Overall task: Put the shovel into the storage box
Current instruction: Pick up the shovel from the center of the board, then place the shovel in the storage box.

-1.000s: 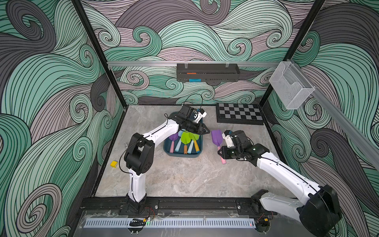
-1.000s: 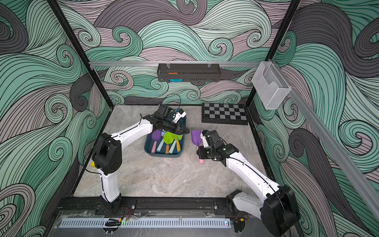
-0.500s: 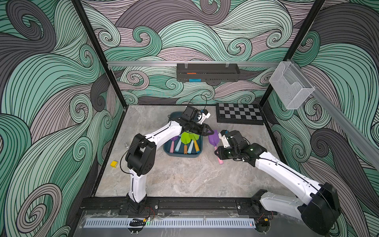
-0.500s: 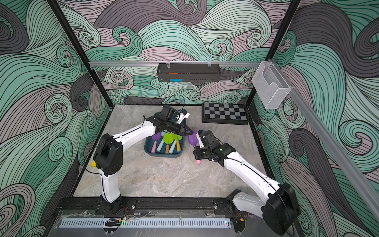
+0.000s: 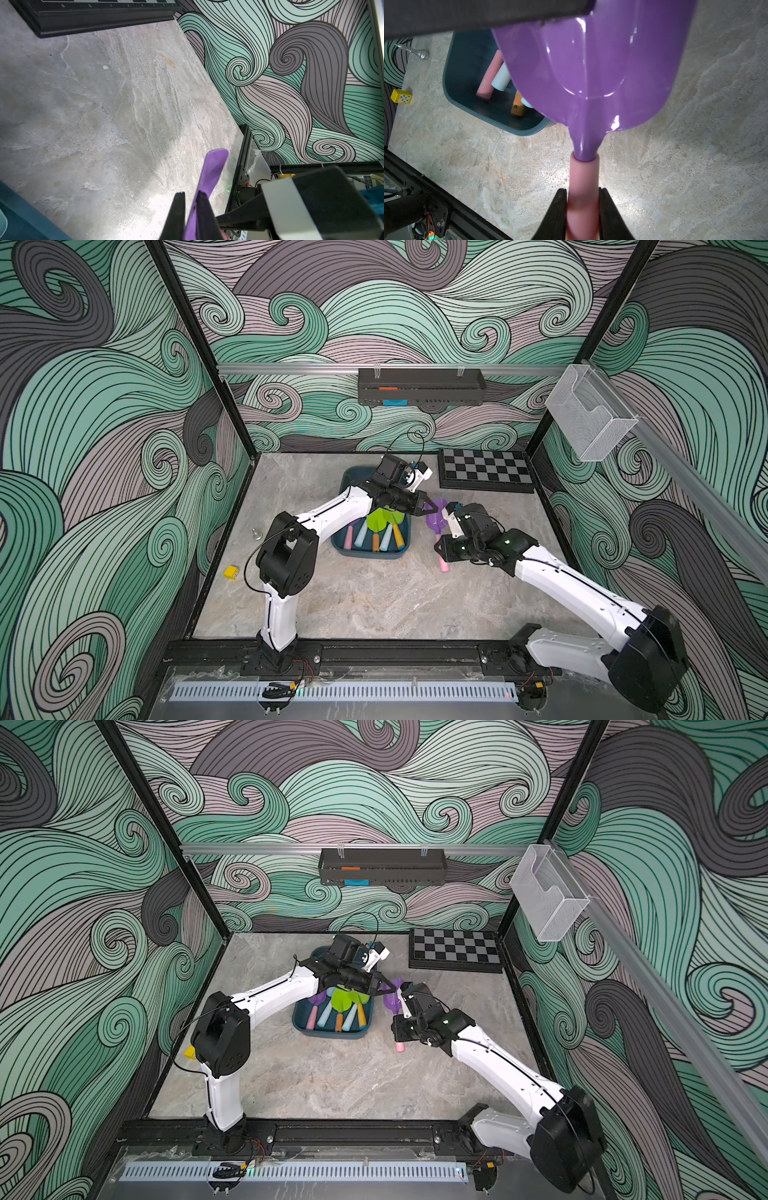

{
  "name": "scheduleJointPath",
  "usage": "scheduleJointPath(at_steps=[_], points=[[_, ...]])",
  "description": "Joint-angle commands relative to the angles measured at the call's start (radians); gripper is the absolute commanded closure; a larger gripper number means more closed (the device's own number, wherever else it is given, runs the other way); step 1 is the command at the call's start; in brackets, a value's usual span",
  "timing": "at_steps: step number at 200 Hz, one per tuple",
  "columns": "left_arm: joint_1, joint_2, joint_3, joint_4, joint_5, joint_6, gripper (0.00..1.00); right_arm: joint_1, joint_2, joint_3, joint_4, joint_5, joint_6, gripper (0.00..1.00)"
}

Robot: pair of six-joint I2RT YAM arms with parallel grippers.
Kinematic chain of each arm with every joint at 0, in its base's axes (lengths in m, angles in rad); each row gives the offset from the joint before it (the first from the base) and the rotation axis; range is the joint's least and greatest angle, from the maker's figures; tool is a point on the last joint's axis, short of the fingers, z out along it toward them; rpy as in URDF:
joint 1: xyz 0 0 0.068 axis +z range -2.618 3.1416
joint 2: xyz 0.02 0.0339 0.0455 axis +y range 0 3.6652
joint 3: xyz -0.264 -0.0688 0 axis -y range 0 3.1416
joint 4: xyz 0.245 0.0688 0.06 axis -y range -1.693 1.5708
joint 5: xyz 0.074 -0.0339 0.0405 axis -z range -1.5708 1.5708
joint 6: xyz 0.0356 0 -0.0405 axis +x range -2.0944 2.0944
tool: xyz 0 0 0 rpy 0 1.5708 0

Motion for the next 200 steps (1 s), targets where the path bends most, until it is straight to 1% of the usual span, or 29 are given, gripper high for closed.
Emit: scheduleJointPath(at_steps=[1,8,11,28,43,64,77,103,121,132,140,200], points=[[0.000,0.022,0.014,-0.015,-0.007,0.031,1.00,0.011,-0.080,-0.021,0.105,0.014,-0.013,0.53],[0.006,0.022,0.026,-0.024,-0.005,0.034,1.00,0.011,-0.104,-0.030,0.113,0.024,-0.015,0.46],[0.012,0.022,0.031,-0.029,-0.004,0.036,1.00,0.012,-0.116,-0.033,0.115,0.029,-0.017,0.45],[0.052,0.021,0.070,-0.063,0.011,0.046,1.00,0.012,-0.172,-0.054,0.113,0.053,-0.033,0.42],[0.112,0.022,0.121,-0.116,0.031,0.088,1.00,0.011,-0.207,-0.073,0.100,0.081,-0.040,0.40],[0.214,0.039,0.239,-0.260,0.081,0.160,1.00,0.003,-0.212,-0.094,0.067,0.110,-0.048,0.36],[0.271,0.055,0.307,-0.351,0.112,0.219,1.00,-0.013,-0.209,-0.113,0.064,0.101,-0.044,0.36],[0.348,0.117,0.444,-0.573,0.079,0.377,1.00,-0.058,-0.204,-0.146,0.066,0.069,-0.041,0.36],[0.365,0.178,0.515,-0.697,-0.027,0.462,1.00,-0.080,-0.208,-0.159,0.068,0.050,-0.046,0.36],[0.365,0.205,0.531,-0.723,-0.095,0.480,1.00,-0.091,-0.211,-0.165,0.071,0.042,-0.049,0.36],[0.365,0.220,0.530,-0.721,-0.123,0.482,1.00,-0.095,-0.213,-0.169,0.070,0.036,-0.051,0.36],[0.364,0.325,0.518,-0.700,-0.153,0.471,1.00,-0.107,-0.230,-0.224,0.081,0.027,-0.042,0.35]])
